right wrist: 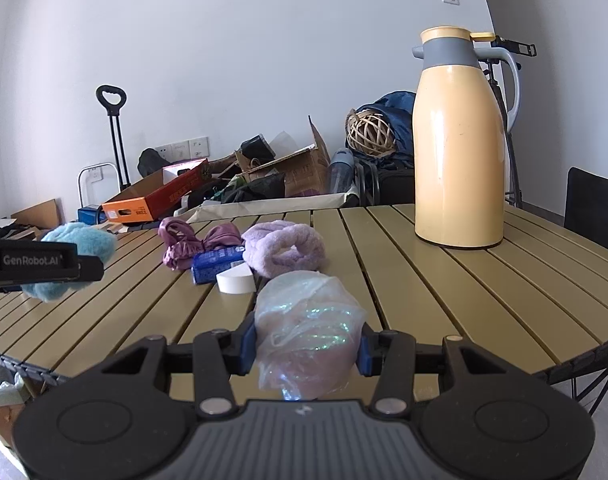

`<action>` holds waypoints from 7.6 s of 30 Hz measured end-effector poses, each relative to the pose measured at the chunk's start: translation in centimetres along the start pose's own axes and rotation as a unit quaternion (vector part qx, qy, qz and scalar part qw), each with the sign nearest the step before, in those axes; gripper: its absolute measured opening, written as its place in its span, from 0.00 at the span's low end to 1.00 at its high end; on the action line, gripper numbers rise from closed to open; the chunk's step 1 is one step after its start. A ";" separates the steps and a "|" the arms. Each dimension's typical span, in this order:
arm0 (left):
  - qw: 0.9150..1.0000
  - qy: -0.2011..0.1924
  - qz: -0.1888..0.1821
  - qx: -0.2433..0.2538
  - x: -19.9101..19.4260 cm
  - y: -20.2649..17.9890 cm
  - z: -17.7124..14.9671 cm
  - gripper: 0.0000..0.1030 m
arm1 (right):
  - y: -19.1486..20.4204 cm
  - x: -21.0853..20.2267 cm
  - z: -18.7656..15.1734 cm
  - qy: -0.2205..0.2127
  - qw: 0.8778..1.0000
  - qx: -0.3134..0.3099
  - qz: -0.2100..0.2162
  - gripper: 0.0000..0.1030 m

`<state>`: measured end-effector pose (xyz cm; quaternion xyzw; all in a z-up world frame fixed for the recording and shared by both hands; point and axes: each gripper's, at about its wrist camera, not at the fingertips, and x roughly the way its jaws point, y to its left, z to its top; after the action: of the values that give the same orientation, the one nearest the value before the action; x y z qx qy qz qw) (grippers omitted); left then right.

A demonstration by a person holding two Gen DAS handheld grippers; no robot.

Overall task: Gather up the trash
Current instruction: 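Lift the blue plush and plastic bag and carry both tools toward the bin, then lower the right tool into the bin and open it to drop the bag, then move the left tool over the bin and open it to drop the blue plush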

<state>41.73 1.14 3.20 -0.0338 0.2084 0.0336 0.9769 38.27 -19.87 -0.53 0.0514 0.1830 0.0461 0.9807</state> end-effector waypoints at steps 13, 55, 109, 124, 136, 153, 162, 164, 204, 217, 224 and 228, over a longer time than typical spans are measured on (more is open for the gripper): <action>1.000 0.012 0.000 0.014 -5.1 0.2 -2.5 0.69 | 0.9 -4.6 -2.3 0.017 1.000 -0.016 0.013 0.44; 0.984 0.161 0.051 0.055 -8.4 4.2 -17.2 0.69 | 2.4 -7.4 -14.6 0.207 0.975 -0.059 0.046 0.44; 0.949 0.302 0.092 -0.016 -0.1 11.2 -22.3 0.68 | 6.6 5.9 -16.7 0.316 0.944 -0.071 0.069 0.43; 0.940 0.319 0.108 -0.050 0.6 14.0 -22.9 0.68 | 9.2 10.0 -18.2 0.364 0.926 -0.060 0.075 0.43; 0.939 0.324 0.103 -0.054 0.9 14.2 -23.2 0.68 | 9.2 11.1 -19.7 0.383 0.919 -0.054 0.076 0.44; 0.937 0.328 0.107 -0.051 1.2 14.2 -23.4 0.68 | 9.6 11.2 -19.3 0.382 0.919 -0.073 0.061 1.00; 0.938 0.326 0.108 -0.052 1.1 14.2 -23.4 0.68 | 9.3 11.1 -19.2 0.379 0.921 -0.077 0.056 1.00; 0.938 0.326 0.108 -0.051 1.0 14.1 -23.4 0.68 | 9.3 10.9 -19.2 0.378 0.921 -0.077 0.055 1.00; 0.961 0.274 0.020 0.019 0.6 2.8 -19.3 0.68 | 0.2 6.3 -14.0 0.304 0.953 -0.012 0.006 1.00; 0.953 0.296 -0.007 0.059 2.8 -1.6 -19.9 0.69 | -5.1 6.1 -14.3 0.297 0.954 0.039 -0.025 1.00; 0.949 0.309 -0.018 0.068 4.4 -3.7 -20.4 0.69 | -7.0 5.8 -14.8 0.285 0.956 0.056 -0.030 1.00; 0.946 0.318 -0.020 0.066 5.3 -4.4 -20.7 0.69 | -7.7 5.9 -15.0 0.281 0.958 0.059 -0.030 1.00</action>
<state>38.57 -4.63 -17.58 0.0180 0.5092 -0.0125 0.8604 38.79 -25.60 -17.45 0.0891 0.4547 0.0184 0.8860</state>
